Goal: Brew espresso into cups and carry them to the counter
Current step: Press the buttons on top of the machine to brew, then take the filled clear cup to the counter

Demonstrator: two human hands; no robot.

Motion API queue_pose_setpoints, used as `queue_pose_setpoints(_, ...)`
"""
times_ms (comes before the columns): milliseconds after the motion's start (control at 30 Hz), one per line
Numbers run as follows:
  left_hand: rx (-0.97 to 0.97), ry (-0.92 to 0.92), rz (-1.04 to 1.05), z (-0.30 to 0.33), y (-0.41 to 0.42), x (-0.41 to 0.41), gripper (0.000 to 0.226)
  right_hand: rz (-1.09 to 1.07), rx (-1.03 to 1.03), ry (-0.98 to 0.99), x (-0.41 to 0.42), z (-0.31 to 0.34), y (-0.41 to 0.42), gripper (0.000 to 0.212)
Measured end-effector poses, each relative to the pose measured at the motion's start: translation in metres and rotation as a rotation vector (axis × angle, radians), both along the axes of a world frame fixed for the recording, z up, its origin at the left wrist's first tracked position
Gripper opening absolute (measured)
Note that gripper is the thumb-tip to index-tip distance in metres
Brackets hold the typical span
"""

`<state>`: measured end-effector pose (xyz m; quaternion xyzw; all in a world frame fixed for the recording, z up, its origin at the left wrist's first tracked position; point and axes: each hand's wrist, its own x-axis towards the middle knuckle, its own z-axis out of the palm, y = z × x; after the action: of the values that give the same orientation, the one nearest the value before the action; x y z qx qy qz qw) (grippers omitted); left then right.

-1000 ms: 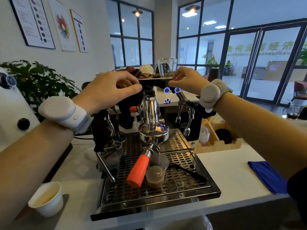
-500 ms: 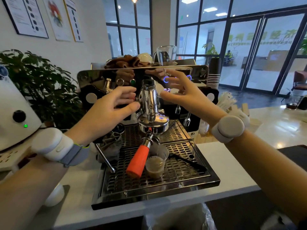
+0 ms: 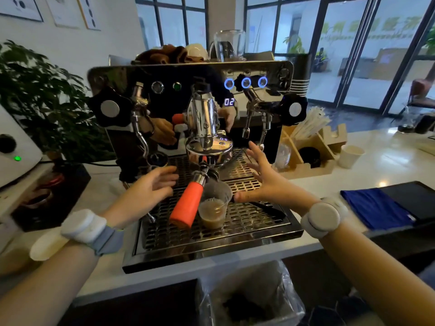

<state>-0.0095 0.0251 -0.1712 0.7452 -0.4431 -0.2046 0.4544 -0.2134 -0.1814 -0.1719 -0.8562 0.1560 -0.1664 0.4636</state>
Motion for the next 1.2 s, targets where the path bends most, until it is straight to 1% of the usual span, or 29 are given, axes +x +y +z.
queue_pose_setpoints(133, 0.137, 0.112, -0.105, -0.031, -0.006, 0.002, 0.066, 0.038, 0.067, 0.136, 0.004, -0.037, 0.007, 0.131)
queue_pose_setpoints(233, 0.248, 0.030, -0.200, -0.051, -0.009, -0.005, 0.082, 0.042, 0.115, 0.175, 0.011, -0.056, 0.012, 0.123)
queue_pose_setpoints(333, 0.204, 0.058, -0.224, -0.062, -0.013, -0.019, 0.070, 0.050, 0.164, 0.156, 0.018, -0.064, 0.014, 0.109)
queue_pose_setpoints(467, 0.072, 0.113, -0.198, -0.074, -0.021, -0.027, 0.063, 0.048, 0.258, 0.066, 0.024, -0.072, 0.020, 0.082)
queue_pose_setpoints(533, 0.043, 0.130, -0.197, -0.077, -0.023, -0.029, 0.060, 0.027, 0.317, 0.023, 0.026, -0.077, 0.025, 0.073)
queue_pose_setpoints(600, 0.020, 0.129, -0.175, -0.078, -0.024, -0.029, 0.060, 0.007, 0.349, -0.002, 0.026, -0.081, 0.028, 0.071)
queue_pose_setpoints(700, -0.004, 0.136, -0.099, -0.080, -0.026, -0.025, 0.064, -0.008, 0.340, -0.020, 0.027, -0.082, 0.032, 0.069)
queue_pose_setpoints(767, -0.005, 0.128, -0.095, -0.081, -0.025, -0.022, 0.065, -0.032, 0.348, -0.040, 0.026, -0.081, 0.036, 0.068)
queue_pose_setpoints(867, -0.009, 0.119, -0.064, -0.083, -0.022, -0.022, 0.062, -0.036, 0.338, -0.062, 0.024, -0.077, 0.042, 0.066)
queue_pose_setpoints(967, -0.036, 0.142, -0.082, -0.083, -0.016, -0.029, 0.058, -0.068, 0.371, -0.113, 0.017, -0.079, 0.051, 0.067)
queue_pose_setpoints(1067, -0.091, 0.235, -0.078, -0.088, -0.012, -0.040, 0.068, -0.115, 0.413, -0.159, 0.003, -0.085, 0.061, 0.064)
queue_pose_setpoints(1167, -0.111, 0.232, -0.146, -0.091, -0.020, -0.063, 0.059, -0.199, 0.399, -0.185, -0.020, -0.089, 0.065, 0.061)
queue_pose_setpoints(1200, -0.113, 0.233, -0.144, -0.090, -0.018, -0.068, 0.059, -0.202, 0.397, -0.185, -0.023, -0.090, 0.067, 0.061)
